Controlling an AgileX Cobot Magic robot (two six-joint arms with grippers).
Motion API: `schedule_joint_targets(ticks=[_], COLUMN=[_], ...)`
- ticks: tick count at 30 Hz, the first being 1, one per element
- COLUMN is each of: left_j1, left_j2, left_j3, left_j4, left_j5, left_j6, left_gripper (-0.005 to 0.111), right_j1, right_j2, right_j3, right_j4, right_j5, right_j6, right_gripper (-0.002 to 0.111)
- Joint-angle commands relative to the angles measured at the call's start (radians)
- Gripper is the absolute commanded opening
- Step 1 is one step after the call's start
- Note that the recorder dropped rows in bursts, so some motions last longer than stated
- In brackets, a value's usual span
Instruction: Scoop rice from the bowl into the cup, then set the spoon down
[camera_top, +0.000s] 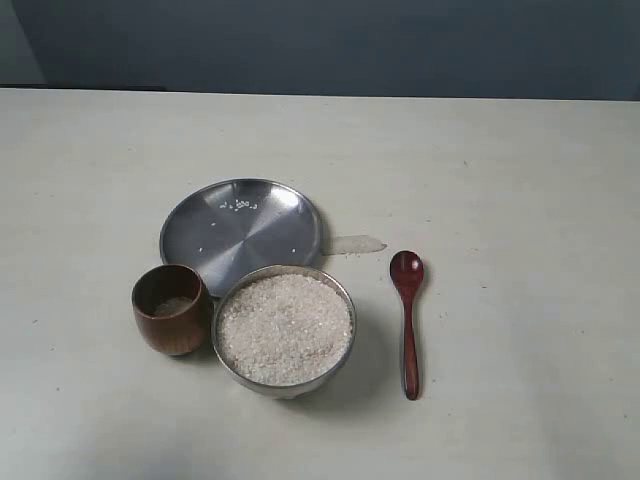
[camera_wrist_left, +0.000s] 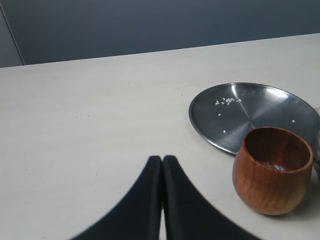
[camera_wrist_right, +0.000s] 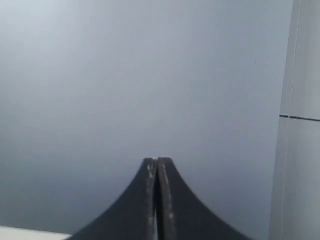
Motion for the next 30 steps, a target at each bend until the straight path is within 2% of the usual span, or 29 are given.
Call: schedule_joint_targets(ticks=[1, 4, 12, 16, 20, 26, 30], left_j1=[-0.003, -0.003, -0.003, -0.003, -0.003, -0.003, -0.003], left_j2=[-0.004, -0.004, -0.004, -0.004, -0.004, -0.004, -0.004], left_j3=[0.005, 0.005, 0.005, 0.005, 0.005, 0.005, 0.005], left_j4=[0.006, 0.006, 0.006, 0.006, 0.006, 0.006, 0.006], left_j5=[-0.012, -0.012, -0.012, -0.012, -0.012, -0.012, -0.012], left_j6=[-0.002, -0.002, -0.002, -0.002, -0.002, -0.002, -0.002], left_gripper=[0.0, 0.0, 0.0, 0.0, 0.0, 0.0, 0.0], right_j1=[-0.006, -0.006, -0.006, -0.006, -0.006, -0.006, -0.004], right_j2=[-0.003, -0.003, -0.003, -0.003, -0.003, -0.003, 0.041], right_j3=[0.007, 0.007, 0.007, 0.007, 0.007, -0.117, -0.194], right_j4=[-0.002, -0.002, -0.002, 0.038, -0.036, -0.444, -0.508], right_j5=[-0.124, -0.171, -0.343, -0.383, -0.284, 0.052, 0.169], right_j6=[0.193, 0.334, 0.356, 0.555, 0.632, 0.755, 0.782], right_gripper=[0.0, 0.0, 0.0, 0.0, 0.0, 0.0, 0.0])
